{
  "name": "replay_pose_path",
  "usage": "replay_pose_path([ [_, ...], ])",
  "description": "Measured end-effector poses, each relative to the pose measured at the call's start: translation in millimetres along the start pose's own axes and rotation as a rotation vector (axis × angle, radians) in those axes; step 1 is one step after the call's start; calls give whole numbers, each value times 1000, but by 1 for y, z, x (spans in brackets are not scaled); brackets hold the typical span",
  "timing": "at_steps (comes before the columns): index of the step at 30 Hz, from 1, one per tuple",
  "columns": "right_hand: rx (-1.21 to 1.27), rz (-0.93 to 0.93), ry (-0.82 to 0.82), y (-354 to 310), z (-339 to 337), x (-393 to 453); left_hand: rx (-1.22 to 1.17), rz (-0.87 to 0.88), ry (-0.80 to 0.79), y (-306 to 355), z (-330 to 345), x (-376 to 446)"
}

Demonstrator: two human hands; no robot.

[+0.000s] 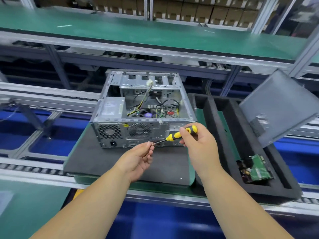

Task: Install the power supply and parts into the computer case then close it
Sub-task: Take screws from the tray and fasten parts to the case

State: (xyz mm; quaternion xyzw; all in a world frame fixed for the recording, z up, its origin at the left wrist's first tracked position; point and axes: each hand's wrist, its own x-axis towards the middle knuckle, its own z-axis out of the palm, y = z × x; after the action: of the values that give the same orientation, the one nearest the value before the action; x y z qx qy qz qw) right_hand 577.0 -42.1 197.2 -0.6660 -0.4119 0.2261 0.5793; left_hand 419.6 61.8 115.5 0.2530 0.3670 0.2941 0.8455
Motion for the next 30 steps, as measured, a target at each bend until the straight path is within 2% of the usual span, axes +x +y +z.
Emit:
replay_pose_path([
  [7, -53, 86, -47, -5, 60, -19, -120, -16, 60, 31, -58, -11],
  [11, -226, 197, -82, 0, 85, -32, -181, -28, 140, 45, -73, -10],
  [14, -213, 315, -152, 6, 105, -43, -187, -49, 183, 50, -76, -5],
  [22, -300, 442, -283, 19, 133, -61, -74, -102, 166, 46, -70, 14],
  [30, -191, 536, -243, 45, 150, -65, -63, -152, 50, 36, -70, 30],
])
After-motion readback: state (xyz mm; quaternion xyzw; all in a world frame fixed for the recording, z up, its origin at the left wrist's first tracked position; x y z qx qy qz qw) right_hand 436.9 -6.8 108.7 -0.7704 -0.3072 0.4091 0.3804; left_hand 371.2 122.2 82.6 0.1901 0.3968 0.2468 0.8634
